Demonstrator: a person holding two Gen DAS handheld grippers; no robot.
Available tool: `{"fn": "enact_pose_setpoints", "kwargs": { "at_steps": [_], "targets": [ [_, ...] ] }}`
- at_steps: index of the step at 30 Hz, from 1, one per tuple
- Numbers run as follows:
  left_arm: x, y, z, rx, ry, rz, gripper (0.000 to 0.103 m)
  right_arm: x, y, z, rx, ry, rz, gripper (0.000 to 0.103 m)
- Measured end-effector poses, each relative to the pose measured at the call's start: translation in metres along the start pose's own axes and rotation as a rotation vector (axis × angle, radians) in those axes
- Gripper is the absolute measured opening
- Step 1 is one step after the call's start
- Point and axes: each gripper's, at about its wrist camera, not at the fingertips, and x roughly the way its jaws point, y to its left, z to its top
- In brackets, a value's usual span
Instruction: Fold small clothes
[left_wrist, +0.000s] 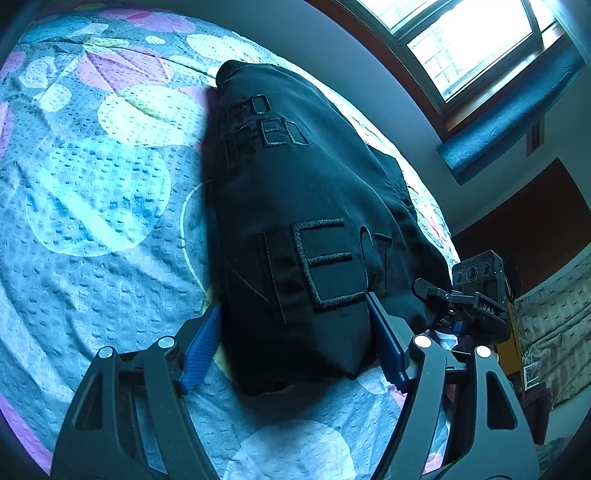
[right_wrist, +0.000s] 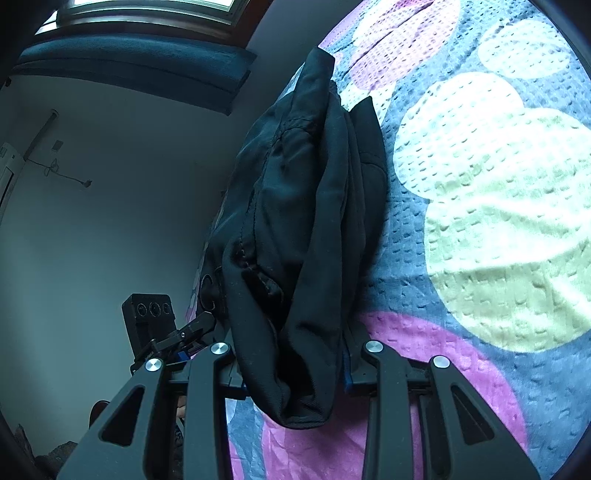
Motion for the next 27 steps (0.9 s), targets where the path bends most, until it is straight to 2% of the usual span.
{"fn": "enact_pose_setpoints", "kwargs": {
  "at_steps": [12, 16, 22, 27],
  "targets": [
    [0.002, -0.001, -0.001, 0.016, -0.013, -0.010, 0.078, -0.014, -0.008, -0.014, -0.009, -0.006, 0.022, 0.031],
    [0.002, -0.001, 0.000, 0.018, -0.022, -0.010, 0.082, -0.016, -0.008, -0.016, -0.010, -0.008, 0.027, 0.032],
    [0.001, -0.003, -0.001, 0.032, -0.050, 0.005, 0.093, -0.023, -0.012, -0.018, 0.004, -0.022, 0.077, 0.036],
    [-0.001, -0.003, -0.002, 0.022, -0.063, 0.009, 0.094, -0.029, -0.014, -0.021, 0.015, -0.037, 0.130, 0.043]
  ]
}}
